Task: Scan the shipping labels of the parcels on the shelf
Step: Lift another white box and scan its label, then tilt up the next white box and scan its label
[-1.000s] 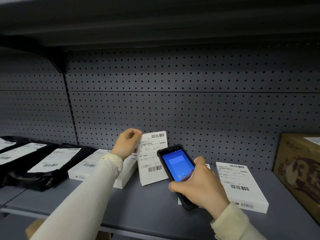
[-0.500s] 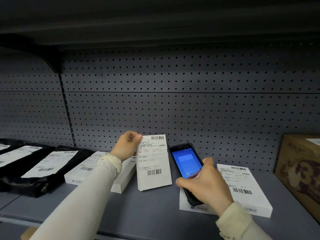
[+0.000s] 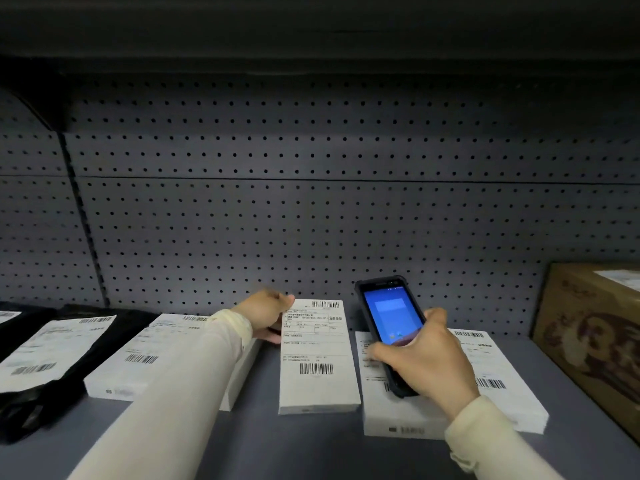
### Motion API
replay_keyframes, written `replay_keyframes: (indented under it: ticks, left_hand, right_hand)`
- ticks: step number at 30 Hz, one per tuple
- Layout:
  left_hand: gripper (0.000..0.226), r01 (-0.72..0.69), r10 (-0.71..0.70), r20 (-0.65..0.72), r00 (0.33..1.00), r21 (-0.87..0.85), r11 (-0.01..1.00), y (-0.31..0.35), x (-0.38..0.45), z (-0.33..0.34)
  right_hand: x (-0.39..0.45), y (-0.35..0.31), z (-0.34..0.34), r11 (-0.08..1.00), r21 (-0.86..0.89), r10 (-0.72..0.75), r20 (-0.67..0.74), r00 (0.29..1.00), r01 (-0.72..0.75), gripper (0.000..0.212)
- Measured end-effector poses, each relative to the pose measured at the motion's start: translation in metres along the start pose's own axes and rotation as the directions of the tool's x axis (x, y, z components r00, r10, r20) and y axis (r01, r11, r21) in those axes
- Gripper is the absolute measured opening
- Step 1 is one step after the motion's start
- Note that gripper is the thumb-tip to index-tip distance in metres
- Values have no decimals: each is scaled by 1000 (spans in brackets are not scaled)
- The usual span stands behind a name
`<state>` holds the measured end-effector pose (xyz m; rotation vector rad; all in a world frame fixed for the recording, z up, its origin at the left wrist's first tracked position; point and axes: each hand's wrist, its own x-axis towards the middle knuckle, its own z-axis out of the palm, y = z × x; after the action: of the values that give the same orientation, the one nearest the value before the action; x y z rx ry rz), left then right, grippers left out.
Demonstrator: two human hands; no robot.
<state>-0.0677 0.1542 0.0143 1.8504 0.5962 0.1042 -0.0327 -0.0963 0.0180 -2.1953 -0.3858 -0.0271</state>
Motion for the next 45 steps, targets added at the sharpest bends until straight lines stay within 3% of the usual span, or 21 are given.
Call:
replay_keyframes:
  ticks: [6, 13, 21, 28, 33, 37, 45]
  left_hand:
    - [37, 56, -68, 60, 996, 183, 981, -15, 23, 4]
    - [24, 44, -37, -25, 999, 388, 921, -25, 36, 14]
    - [22, -37, 144, -161, 976, 533, 845, -30, 31, 21]
    - [7, -72, 223, -172, 960, 616, 784, -26, 7, 22]
    - [38, -121, 311, -157, 937, 690, 714, -27, -16, 11]
    - [44, -112, 355, -184, 916, 735, 669, -36, -32, 3]
    - [56, 116, 217, -334, 917, 745, 657, -56, -58, -28]
  right_hand:
    - [2, -2, 8, 1000, 2, 22, -29, 999, -22, 66]
    - [2, 3, 20, 997, -12, 77, -41, 996, -77, 60]
    - [9, 5, 16, 999, -1, 48, -13, 999, -48, 61]
    - [15, 2, 5, 1000, 26, 6, 1, 1000, -6, 63]
    - [19, -4, 9, 998, 48, -32, 38, 999, 30, 64]
    - [16, -9, 23, 996, 67, -60, 103, 993, 53, 61]
    - [11, -22, 49, 993, 63, -111, 153, 982, 103, 63]
